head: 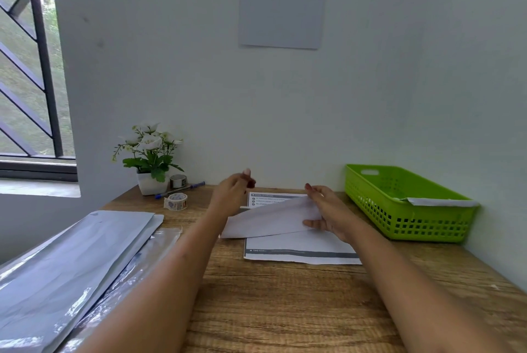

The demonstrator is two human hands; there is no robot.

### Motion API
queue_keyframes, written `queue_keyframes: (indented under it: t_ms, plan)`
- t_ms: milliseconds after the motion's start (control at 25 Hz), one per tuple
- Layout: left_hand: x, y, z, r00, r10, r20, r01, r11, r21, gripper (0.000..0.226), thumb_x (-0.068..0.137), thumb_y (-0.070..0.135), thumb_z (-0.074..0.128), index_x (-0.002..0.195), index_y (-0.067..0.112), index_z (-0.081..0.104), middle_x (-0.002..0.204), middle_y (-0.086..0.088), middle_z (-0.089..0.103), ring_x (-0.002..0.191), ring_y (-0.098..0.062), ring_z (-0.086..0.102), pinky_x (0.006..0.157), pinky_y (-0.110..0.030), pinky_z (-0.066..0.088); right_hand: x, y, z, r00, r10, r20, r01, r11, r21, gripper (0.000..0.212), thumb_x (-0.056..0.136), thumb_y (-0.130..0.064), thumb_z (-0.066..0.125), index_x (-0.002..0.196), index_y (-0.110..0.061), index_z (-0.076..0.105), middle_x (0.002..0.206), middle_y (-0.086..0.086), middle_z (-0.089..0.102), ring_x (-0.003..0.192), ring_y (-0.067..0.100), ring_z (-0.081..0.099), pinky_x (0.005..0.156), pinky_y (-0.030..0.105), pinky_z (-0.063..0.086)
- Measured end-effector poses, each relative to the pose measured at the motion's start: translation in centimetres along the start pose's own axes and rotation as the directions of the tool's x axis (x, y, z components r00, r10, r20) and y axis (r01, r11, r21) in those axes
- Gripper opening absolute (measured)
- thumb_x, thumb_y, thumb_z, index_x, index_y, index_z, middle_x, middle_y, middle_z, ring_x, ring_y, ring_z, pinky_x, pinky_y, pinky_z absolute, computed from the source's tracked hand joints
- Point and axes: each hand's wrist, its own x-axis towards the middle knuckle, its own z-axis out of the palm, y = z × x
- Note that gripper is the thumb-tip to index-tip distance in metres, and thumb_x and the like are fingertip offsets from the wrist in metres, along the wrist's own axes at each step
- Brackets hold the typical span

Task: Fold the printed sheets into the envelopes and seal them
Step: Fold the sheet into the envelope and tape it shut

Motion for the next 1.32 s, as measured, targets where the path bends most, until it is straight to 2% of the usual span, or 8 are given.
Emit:
queue_keyframes:
  t_ms: [80,160,360,480,640,880,1120,1320]
  plan:
    - [-0.6,2.1,0.1,0.993,0.090,-0.072,-0.099,0.987,-0.128,0.047,0.098,0.047,0.034,0.094,0.015,0.069,0.102,0.000,0.069,0.096,-0.020,0.062,0.078,-0.028,0.045,0.0,0.3,0.2,0.999,0.014,-0.031,-0.016,0.997,-0.076,0.044,0.090,-0.055,0.051,0.116,-0.020,0.050,0.130,0.001,0.039,0.108,0.029,0.056,0.056,0.031,0.058]
    - [-1.5,3.3,0.4,0.955,0.291,-0.048,-0.282,0.949,0.141,0.043,0.097,0.047,0.039,0.089,0.018,0.069,0.097,0.003,0.070,0.091,-0.016,0.063,0.080,-0.031,0.046,0.0,0.6,0.4,0.997,-0.011,-0.076,0.000,0.991,-0.137,0.040,0.090,-0.057,0.048,0.112,-0.023,0.049,0.123,0.001,0.039,0.105,0.027,0.054,0.060,0.037,0.060]
    - [-3.1,3.8,2.0,0.762,0.547,0.347,-0.562,0.292,0.774,0.037,0.094,0.050,0.040,0.092,0.023,0.066,0.087,0.007,0.068,0.090,-0.012,0.060,0.104,-0.036,0.031,0.7,1.2,0.3,0.983,-0.122,-0.136,0.053,0.902,-0.428,0.042,0.095,-0.041,0.052,0.123,-0.010,0.050,0.122,0.013,0.047,0.088,0.031,0.061,0.052,0.039,0.059]
    - [-2.7,3.3,2.1,0.773,0.484,0.411,-0.533,0.143,0.834,0.026,0.093,0.039,0.046,0.101,0.023,0.065,0.096,0.005,0.068,0.102,-0.016,0.058,0.111,-0.041,0.019,1.2,1.6,0.0,0.978,-0.166,-0.127,0.059,0.804,-0.592,0.042,0.092,-0.027,0.060,0.130,-0.013,0.046,0.123,0.014,0.050,0.071,0.027,0.058,0.047,0.030,0.053]
    - [-2.7,1.9,2.5,0.847,0.250,0.468,-0.520,0.214,0.827,0.028,0.091,0.043,0.050,0.111,0.027,0.064,0.114,0.005,0.064,0.111,-0.018,0.056,0.103,-0.038,0.032,1.4,1.7,0.0,0.972,-0.213,-0.098,0.076,0.681,-0.728,0.048,0.090,-0.025,0.062,0.133,-0.015,0.043,0.126,0.014,0.052,0.093,0.028,0.058,0.073,0.037,0.054]
    - [-2.4,0.9,2.7,0.857,-0.131,0.499,-0.383,0.488,0.784,0.057,0.088,0.059,0.047,0.136,0.028,0.047,0.141,0.000,0.047,0.126,-0.021,0.045,0.099,-0.038,0.041,0.6,1.6,1.0,0.956,-0.286,0.070,0.148,0.260,-0.954,0.049,0.091,-0.030,0.058,0.136,-0.023,0.040,0.142,0.003,0.043,0.124,0.026,0.049,0.097,0.038,0.044]
    - [-2.7,1.2,2.8,0.849,-0.149,0.506,-0.373,0.510,0.775,0.075,0.080,0.069,0.050,0.140,0.025,0.042,0.146,0.000,0.042,0.130,-0.021,0.042,0.100,-0.037,0.039,1.0,1.0,1.2,0.941,-0.337,0.009,0.198,0.532,-0.823,0.048,0.083,0.002,0.060,0.126,-0.017,0.054,0.136,0.009,0.037,0.120,0.025,0.048,0.095,0.026,0.041]
    - [-2.7,1.1,3.2,0.866,-0.041,0.499,-0.430,0.451,0.782,0.046,0.091,0.047,0.044,0.128,0.023,0.055,0.129,-0.002,0.057,0.113,-0.023,0.055,0.090,-0.037,0.049,0.9,0.4,0.8,0.924,-0.371,-0.098,0.212,0.707,-0.675,0.048,0.077,0.012,0.051,0.116,-0.013,0.061,0.128,0.012,0.041,0.116,0.025,0.048,0.088,0.022,0.043]
